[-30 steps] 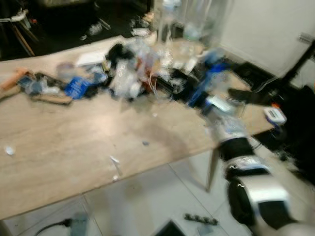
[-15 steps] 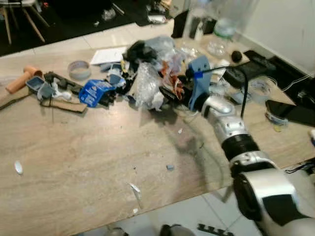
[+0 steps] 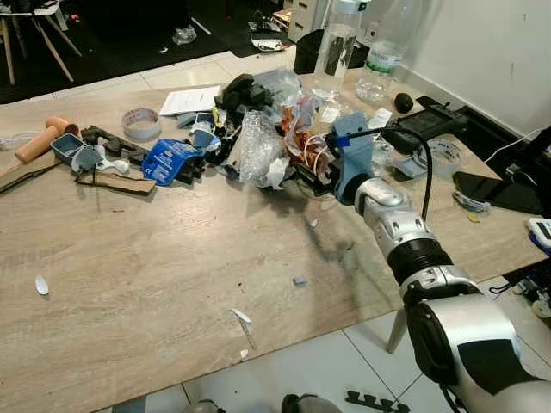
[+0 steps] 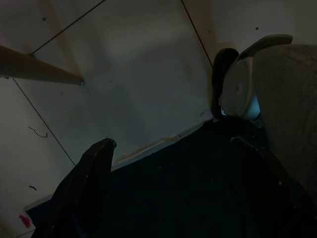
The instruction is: Picking trash to rubbish bin
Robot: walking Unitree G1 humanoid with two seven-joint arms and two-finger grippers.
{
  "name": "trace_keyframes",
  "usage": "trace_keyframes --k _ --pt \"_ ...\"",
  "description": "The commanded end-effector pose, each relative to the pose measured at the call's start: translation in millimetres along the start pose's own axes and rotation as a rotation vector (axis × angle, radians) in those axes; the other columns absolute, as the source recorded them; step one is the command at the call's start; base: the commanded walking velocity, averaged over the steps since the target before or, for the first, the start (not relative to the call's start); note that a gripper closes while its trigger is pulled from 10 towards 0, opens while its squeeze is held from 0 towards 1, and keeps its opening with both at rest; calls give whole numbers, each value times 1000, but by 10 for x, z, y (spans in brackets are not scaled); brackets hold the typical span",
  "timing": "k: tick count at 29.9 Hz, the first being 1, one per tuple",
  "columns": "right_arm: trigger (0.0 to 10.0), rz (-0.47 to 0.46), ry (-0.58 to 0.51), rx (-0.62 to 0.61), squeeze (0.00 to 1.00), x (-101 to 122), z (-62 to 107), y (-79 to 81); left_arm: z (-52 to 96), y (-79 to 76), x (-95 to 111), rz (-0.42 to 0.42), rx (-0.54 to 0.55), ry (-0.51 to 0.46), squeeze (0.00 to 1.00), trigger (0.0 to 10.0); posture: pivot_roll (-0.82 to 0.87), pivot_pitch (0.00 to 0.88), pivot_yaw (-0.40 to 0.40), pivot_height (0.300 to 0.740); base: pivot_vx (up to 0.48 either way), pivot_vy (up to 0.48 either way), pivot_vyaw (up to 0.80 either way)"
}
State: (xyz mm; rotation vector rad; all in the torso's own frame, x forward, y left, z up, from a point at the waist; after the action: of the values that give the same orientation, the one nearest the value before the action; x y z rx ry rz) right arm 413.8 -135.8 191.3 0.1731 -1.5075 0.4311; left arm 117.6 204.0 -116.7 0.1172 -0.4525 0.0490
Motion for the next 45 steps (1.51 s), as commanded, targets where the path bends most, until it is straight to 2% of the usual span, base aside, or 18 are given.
trace_keyframes --k 1,7,10,20,30,31,33,34,45 --pt "10000 14 31 -18 0 -23 0 -28 23 -119 -151 3 -47 52 0 10000 -7 109 -37 740 0 0 0" --pt "10000 -17 66 -36 0 -107 10 -45 23 -120 -152 2 -48 52 0 10000 -5 115 -37 740 0 0 0" --pt "10000 -55 98 -10 0 -201 12 7 26 -116 -163 -9 -49 55 0 10000 -1 125 -29 740 0 0 0" --pt "10000 -75 90 -21 0 -196 7 11 42 -79 -238 -26 -44 75 0 10000 18 160 -3 740 0 0 0" --pt "10000 -113 61 19 0 -211 25 27 61 -28 -313 -58 -40 94 0 10000 15 180 28 740 0 0 0" --pt "4039 -118 59 25 0 -214 28 29 63 -25 -317 -62 -40 94 0 10000 14 181 31 740 0 0 0" --pt "4039 -121 59 30 0 -216 31 28 64 -22 -319 -66 -40 94 0 10000 14 181 31 740 0 0 0" --pt "0 -121 60 35 0 -218 33 28 64 -22 -319 -69 -40 92 0 10000 14 181 31 740 0 0 0" --pt "0 -106 40 32 0 -156 32 -8 55 -24 -278 -74 -44 77 0 10000 5 163 27 740 0 0 0"
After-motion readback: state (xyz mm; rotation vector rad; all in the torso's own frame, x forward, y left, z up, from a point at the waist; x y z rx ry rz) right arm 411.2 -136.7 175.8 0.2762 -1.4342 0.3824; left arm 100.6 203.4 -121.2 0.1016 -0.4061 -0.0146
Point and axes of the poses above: a point about 5 cm out from each wrist's last joint towards the gripper, its own z axis pointing back from the gripper into the wrist, its own x axis along the axis of the wrist's last joint, y = z × x, the point moved 1 cm from there along -z, pointing out of the wrist towards the gripper, and after that the axes turned 1 degree about -z, right-handed, at the moved point
